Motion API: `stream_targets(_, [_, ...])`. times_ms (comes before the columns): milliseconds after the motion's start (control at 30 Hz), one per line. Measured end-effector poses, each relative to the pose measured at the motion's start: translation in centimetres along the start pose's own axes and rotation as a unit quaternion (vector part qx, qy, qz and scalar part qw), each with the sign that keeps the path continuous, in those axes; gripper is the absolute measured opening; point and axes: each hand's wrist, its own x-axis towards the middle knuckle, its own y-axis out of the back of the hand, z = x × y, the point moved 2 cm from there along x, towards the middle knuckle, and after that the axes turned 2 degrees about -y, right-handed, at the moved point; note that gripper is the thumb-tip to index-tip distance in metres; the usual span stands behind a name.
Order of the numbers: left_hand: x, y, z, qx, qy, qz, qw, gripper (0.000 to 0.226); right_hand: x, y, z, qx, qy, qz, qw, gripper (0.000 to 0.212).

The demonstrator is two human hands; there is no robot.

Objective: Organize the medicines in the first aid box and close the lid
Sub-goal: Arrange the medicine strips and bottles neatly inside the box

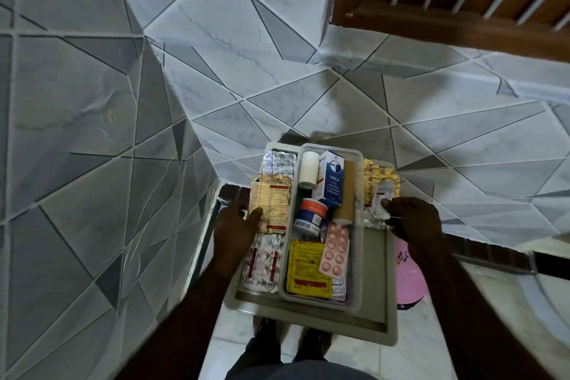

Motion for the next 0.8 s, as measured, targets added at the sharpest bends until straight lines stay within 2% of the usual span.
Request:
stream_targets(100, [0.8,-0.2,0.5,-0.012,0.005,-0.012,1.0,0.024,-0.7,0.2,-0.1,0.002,0.006,0.005,1.0,0.019])
stream_targets(367, [1.5,-0.3,0.2,-0.042,0.016,-0.031,0.998,0.021,-2.0,0.0,0.2,0.007,0.009,0.014,1.0,0.014])
stream_targets(500, [1.8,-0.1,-0.3,-0.13,0.056,-0.056,0.988,0.015,-2.3,0.2,0.3,0.015,0.013,0.023,1.0,0.015])
stream_targets(633, [2.5,0.2,-1.1,-0.253,0.132,-0.099,0.953,0.013,-2.9,0.4,0.0,0.029,0.019,0.02,0.999,0.019])
stream_targets(733, [2.9,1.1,-1.7,-0.277,0.157,-0.086,0.944,0.013,-3.4,0.5,-0.5,0.044,0.023,0.018,0.999,0.021])
stream_targets(800, [2.7,2.2,-1.8,-0.284,0.15,-0.084,0.943,0.014,-4.0,0.3,-0.9,0.046,0.03,0.009,0.998,0.014])
